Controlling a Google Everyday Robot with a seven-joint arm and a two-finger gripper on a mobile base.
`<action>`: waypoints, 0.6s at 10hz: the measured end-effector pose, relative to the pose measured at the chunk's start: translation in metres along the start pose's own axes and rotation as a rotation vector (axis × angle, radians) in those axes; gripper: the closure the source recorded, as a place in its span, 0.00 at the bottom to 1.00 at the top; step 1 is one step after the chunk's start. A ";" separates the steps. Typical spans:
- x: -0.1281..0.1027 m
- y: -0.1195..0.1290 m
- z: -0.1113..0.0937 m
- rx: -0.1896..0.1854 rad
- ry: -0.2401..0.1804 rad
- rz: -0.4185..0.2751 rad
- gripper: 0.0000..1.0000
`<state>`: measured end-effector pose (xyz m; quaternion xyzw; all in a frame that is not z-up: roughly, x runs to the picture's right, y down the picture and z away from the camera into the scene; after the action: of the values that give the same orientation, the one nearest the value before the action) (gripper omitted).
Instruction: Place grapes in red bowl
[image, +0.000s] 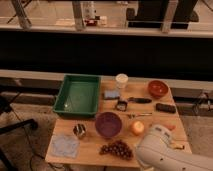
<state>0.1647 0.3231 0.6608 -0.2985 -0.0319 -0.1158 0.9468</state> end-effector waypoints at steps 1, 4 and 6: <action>-0.001 -0.001 0.000 0.000 -0.003 -0.001 0.20; -0.021 -0.012 0.007 -0.001 -0.037 -0.006 0.20; -0.025 -0.015 0.010 0.007 -0.044 -0.010 0.20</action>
<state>0.1371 0.3220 0.6741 -0.2976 -0.0545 -0.1141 0.9463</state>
